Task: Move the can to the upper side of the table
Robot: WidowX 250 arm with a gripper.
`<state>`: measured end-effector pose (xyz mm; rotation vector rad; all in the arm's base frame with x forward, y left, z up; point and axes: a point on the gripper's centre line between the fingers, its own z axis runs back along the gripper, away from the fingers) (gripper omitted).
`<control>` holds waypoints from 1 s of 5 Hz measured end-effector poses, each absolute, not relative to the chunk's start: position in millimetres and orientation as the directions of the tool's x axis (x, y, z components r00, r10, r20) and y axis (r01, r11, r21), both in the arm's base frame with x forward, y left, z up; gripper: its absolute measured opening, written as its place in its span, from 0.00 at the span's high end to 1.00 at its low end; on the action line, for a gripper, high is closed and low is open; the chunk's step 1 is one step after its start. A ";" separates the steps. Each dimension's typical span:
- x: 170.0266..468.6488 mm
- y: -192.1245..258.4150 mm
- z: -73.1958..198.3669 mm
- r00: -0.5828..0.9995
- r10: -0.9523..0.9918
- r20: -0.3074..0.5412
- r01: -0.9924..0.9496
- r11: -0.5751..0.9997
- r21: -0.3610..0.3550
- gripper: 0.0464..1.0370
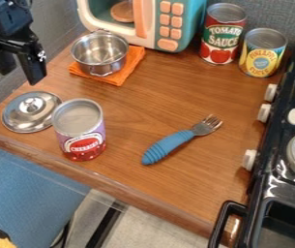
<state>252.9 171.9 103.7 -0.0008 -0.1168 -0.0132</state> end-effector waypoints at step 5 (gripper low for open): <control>179.2 153.2 73.1 0.961 -0.252 0.115 0.251 0.968 0.026 0.04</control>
